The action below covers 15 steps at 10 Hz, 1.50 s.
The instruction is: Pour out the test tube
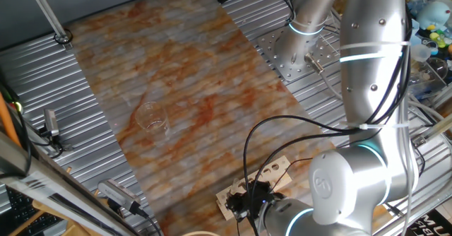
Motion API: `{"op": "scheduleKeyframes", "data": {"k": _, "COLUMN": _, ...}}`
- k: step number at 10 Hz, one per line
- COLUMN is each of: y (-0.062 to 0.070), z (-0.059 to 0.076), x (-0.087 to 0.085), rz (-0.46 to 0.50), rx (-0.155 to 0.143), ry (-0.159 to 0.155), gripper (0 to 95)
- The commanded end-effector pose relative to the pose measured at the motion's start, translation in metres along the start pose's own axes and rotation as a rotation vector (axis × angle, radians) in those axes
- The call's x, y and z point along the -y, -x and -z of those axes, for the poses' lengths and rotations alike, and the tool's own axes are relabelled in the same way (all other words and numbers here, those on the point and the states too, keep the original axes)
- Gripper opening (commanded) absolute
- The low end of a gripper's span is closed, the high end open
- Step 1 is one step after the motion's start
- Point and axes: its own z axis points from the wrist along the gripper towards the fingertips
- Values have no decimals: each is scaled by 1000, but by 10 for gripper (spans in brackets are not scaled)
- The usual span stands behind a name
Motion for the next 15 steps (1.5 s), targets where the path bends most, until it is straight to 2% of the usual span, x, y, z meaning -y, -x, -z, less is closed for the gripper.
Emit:
{"op": "scheduleKeyframes", "data": {"k": 1, "y": 0, "z": -1, "x": 0, "rz": -1, "rx": -8, "ry": -1, "gripper": 380}}
{"op": "scheduleKeyframes", "data": {"k": 9, "y": -2, "z": -9, "x": -2, "rz": 11, "rx": -44, "ry": 4, "gripper": 380}}
{"op": "scheduleKeyframes", "data": {"k": 15, "y": -3, "z": -15, "x": -3, "rz": 2, "rx": -48, "ry": 3, "gripper": 380}}
